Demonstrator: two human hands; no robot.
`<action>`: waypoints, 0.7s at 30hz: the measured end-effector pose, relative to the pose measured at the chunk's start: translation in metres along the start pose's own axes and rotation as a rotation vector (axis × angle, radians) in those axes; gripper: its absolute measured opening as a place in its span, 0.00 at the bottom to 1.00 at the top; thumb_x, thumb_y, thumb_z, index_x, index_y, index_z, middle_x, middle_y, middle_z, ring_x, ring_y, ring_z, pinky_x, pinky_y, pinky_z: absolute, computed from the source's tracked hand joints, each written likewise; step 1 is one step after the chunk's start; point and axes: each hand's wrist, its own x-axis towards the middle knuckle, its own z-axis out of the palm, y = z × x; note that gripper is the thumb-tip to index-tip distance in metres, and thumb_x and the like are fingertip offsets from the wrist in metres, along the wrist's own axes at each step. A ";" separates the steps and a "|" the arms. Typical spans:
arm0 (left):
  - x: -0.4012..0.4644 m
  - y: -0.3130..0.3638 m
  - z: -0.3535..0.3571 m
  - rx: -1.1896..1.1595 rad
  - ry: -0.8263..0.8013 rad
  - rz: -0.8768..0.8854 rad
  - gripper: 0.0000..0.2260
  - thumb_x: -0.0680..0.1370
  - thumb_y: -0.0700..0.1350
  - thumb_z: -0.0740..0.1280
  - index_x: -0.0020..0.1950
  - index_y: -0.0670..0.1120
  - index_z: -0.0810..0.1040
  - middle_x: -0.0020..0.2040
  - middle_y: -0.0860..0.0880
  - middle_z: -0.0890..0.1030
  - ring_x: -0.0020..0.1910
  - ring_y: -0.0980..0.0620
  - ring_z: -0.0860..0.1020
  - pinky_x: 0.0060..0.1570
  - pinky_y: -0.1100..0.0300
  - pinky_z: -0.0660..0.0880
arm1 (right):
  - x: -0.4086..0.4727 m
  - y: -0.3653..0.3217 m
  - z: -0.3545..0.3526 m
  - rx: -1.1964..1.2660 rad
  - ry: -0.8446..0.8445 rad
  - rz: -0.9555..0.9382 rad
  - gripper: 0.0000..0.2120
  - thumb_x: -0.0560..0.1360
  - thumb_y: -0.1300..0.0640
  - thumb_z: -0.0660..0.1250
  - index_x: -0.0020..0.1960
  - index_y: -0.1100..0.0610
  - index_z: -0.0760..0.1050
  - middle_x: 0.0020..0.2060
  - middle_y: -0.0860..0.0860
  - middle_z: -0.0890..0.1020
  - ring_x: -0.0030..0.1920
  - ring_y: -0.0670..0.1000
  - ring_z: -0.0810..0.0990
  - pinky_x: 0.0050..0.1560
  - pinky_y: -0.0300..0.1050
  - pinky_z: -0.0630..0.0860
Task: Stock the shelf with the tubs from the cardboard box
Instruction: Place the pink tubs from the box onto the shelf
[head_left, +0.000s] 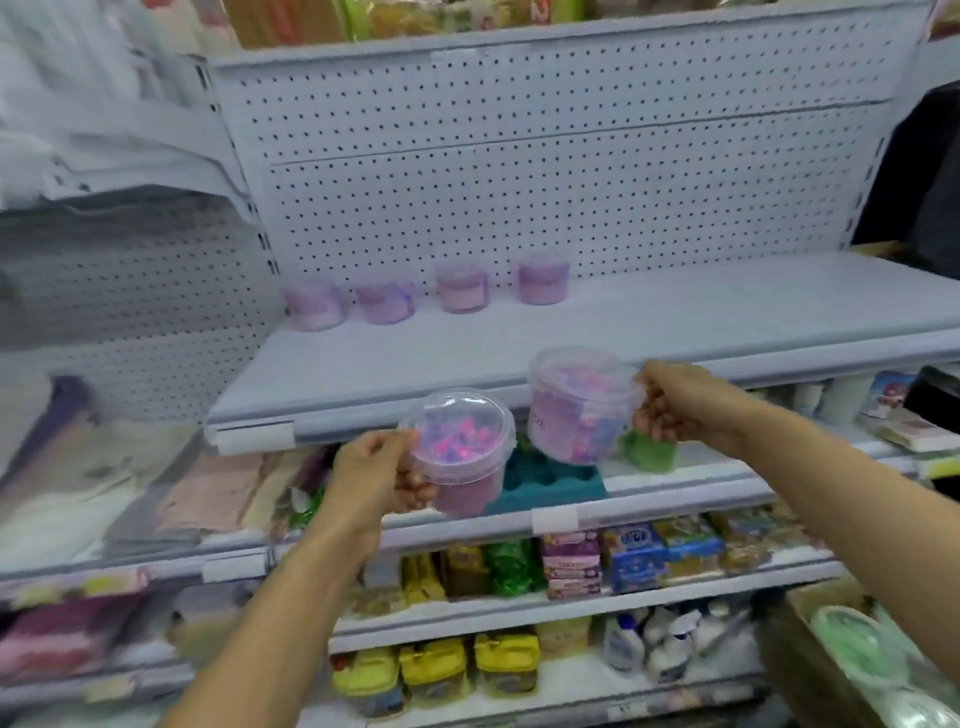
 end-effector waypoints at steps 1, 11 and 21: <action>0.006 0.008 -0.010 -0.016 0.024 0.016 0.06 0.79 0.42 0.64 0.49 0.38 0.75 0.30 0.43 0.73 0.27 0.47 0.75 0.35 0.52 0.79 | 0.008 -0.014 0.012 -0.013 -0.016 -0.018 0.14 0.76 0.53 0.57 0.37 0.60 0.71 0.26 0.58 0.77 0.24 0.52 0.69 0.25 0.39 0.64; 0.086 0.064 -0.084 -0.122 0.204 0.102 0.05 0.79 0.41 0.64 0.49 0.39 0.75 0.29 0.44 0.70 0.26 0.49 0.73 0.32 0.57 0.82 | 0.115 -0.103 0.105 -0.097 -0.089 -0.080 0.11 0.76 0.52 0.58 0.41 0.59 0.68 0.29 0.58 0.78 0.27 0.53 0.68 0.28 0.41 0.65; 0.141 0.069 -0.156 -0.193 0.358 0.101 0.05 0.79 0.41 0.65 0.46 0.39 0.76 0.30 0.45 0.69 0.27 0.50 0.73 0.30 0.58 0.81 | 0.185 -0.134 0.184 -0.189 -0.120 -0.203 0.14 0.79 0.52 0.59 0.51 0.64 0.73 0.32 0.58 0.75 0.27 0.52 0.70 0.28 0.42 0.66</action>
